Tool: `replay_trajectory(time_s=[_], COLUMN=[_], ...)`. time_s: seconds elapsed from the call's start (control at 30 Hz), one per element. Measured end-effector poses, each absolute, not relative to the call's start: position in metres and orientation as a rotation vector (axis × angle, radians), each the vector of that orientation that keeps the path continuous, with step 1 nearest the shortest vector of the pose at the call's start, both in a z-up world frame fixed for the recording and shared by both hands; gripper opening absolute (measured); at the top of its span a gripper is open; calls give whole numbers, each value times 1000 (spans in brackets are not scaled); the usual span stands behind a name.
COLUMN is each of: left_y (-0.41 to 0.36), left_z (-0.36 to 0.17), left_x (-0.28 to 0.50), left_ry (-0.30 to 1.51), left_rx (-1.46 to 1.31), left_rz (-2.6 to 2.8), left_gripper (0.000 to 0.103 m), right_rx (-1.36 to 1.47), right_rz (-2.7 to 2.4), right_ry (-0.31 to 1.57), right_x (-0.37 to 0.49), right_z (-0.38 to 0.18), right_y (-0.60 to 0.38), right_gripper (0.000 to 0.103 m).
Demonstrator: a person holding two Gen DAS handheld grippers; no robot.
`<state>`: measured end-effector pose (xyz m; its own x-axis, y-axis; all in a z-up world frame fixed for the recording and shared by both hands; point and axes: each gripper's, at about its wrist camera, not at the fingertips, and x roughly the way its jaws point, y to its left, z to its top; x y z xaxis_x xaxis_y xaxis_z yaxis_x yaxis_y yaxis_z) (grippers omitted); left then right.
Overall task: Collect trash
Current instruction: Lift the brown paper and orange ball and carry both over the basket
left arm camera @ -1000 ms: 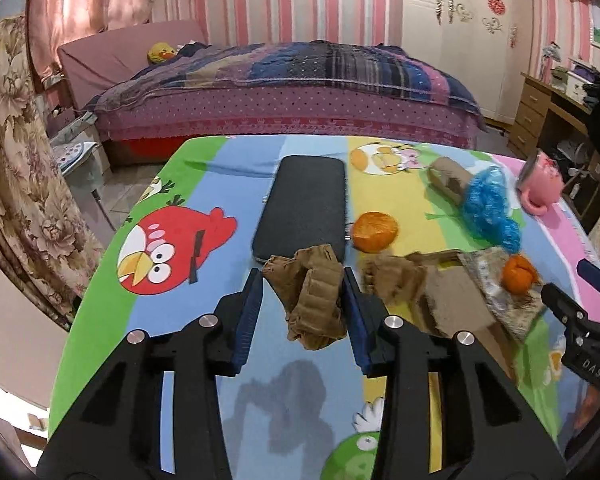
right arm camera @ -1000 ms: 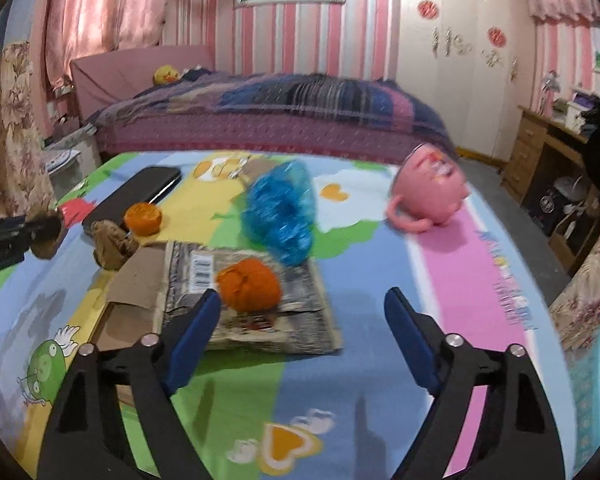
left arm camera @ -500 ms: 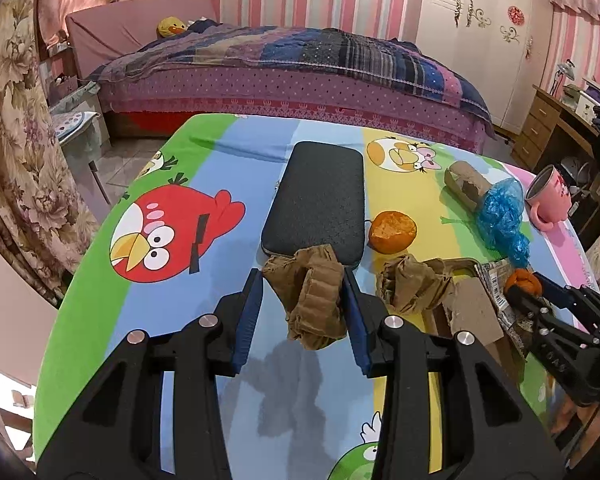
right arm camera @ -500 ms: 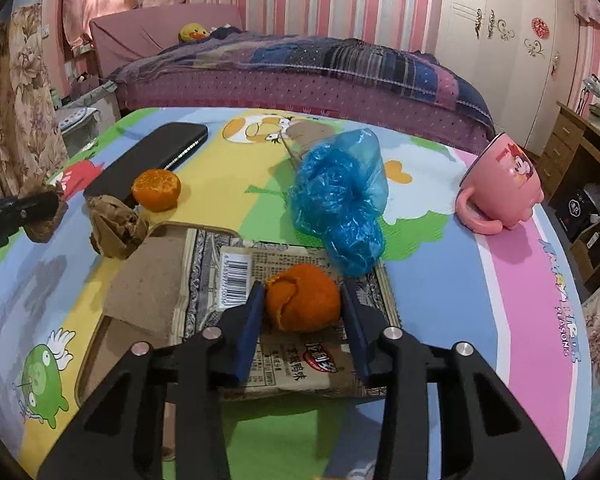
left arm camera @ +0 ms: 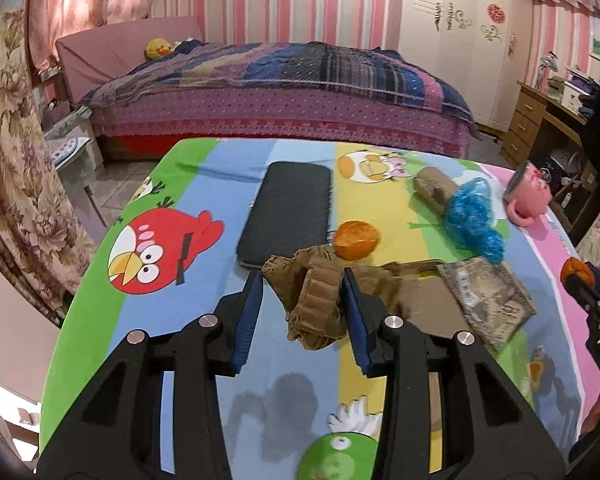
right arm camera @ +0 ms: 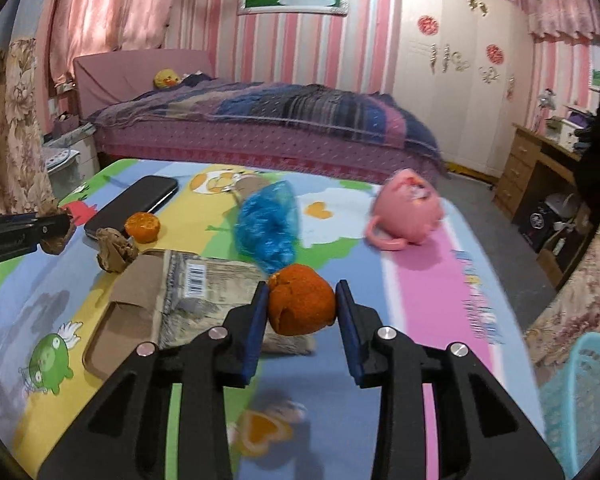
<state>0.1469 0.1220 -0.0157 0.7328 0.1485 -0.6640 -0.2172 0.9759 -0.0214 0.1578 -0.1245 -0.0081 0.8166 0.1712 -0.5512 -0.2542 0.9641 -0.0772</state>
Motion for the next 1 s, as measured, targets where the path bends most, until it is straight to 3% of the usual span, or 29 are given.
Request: replay_trajectory(time_s=[0.5,1.0], left_y=[39,-51], left_z=[13,19], left_x=[135,122], left_ry=[669,632], left_rx=[-65,-12], left_rz=[69,-63], left_gripper=[39,39], right_rx=[-137,-84], right_rz=[95,-64], right_ry=[531,556], right_x=[112,72], right_z=[25,23], right_y=[-211,-308], right_gripper=[35,35])
